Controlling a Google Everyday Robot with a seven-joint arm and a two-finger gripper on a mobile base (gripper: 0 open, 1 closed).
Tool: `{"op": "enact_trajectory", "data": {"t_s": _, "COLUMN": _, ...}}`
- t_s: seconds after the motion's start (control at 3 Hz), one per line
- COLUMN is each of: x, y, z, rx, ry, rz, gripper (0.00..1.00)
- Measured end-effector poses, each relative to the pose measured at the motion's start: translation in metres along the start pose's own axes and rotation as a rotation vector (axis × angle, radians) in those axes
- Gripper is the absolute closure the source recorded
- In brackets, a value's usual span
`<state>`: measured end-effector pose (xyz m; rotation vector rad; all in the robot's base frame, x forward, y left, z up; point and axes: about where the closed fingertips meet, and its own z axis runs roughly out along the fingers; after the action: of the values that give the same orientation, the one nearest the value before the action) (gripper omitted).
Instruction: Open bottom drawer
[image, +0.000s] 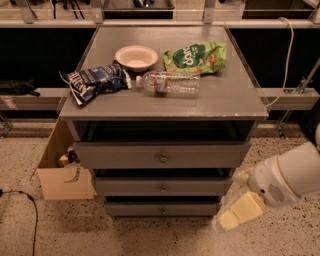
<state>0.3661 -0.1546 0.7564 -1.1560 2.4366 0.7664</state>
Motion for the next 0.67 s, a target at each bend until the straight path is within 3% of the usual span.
{"op": "enact_trajectory", "data": {"t_s": 0.33, "x": 0.05, "y": -0.001, "z": 0.053, "rx": -0.053, "ry": -0.004, "rz": 0.154, "gripper": 0.0}}
{"op": "enact_trajectory", "data": {"t_s": 0.67, "x": 0.051, "y": -0.014, "z": 0.128, "rx": -0.07, "ry": 0.022, "rz": 0.166, "gripper": 0.0}}
